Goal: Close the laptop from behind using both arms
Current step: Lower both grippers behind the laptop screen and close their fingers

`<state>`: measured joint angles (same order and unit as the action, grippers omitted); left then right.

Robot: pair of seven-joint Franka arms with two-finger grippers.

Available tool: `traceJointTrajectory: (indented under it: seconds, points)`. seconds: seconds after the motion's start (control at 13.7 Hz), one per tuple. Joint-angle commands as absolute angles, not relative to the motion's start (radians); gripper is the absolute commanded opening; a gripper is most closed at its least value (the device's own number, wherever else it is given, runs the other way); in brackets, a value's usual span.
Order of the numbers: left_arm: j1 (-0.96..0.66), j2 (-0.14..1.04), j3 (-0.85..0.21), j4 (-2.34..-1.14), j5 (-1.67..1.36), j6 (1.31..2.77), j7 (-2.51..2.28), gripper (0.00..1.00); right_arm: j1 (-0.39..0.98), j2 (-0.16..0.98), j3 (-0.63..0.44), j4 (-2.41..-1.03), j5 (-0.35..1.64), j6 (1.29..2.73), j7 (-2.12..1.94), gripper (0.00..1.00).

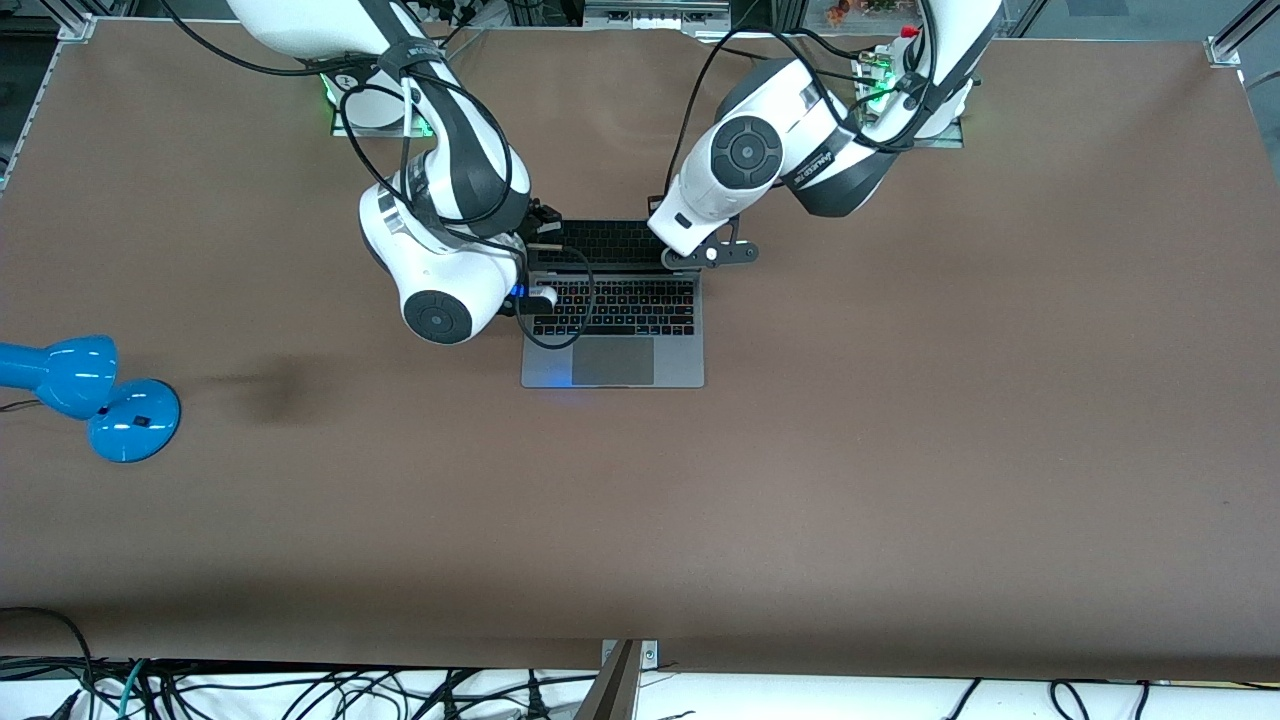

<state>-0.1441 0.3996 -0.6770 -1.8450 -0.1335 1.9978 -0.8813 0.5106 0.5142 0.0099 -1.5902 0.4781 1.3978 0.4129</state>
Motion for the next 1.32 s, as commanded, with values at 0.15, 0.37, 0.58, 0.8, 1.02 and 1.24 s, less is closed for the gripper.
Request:
traceJointTrajectory:
  seconds: [0.15,0.37,0.58,0.8,1.02,1.24]
  points:
    - [-0.153,0.477,-0.676,-1.766,-0.071,1.991,-0.928,0.0,0.517,0.543,0.006,-1.548,0.433,1.408,0.41,0.09]
    - [-0.153,0.482,-0.676,-1.763,-0.071,1.991,-0.928,0.0,0.515,0.546,0.005,-1.528,0.434,1.411,0.41,0.1]
    - [-0.153,0.489,-0.676,-1.758,-0.057,1.991,-0.928,0.0,0.512,0.558,0.002,-1.487,0.433,1.419,0.411,0.1]
    - [-0.153,0.52,-0.675,-1.721,-0.032,1.99,-0.93,0.0,0.508,0.563,0.0,-1.476,0.417,1.448,0.41,0.1]
    - [-0.153,0.561,-0.673,-1.692,0.0,1.99,-0.931,0.0,0.509,0.569,0.0,-1.476,0.382,1.482,0.408,0.1]
    - [-0.153,0.603,-0.672,-1.663,0.032,1.99,-0.942,0.0,0.512,0.574,0.0,-1.476,0.358,1.505,0.407,0.1]
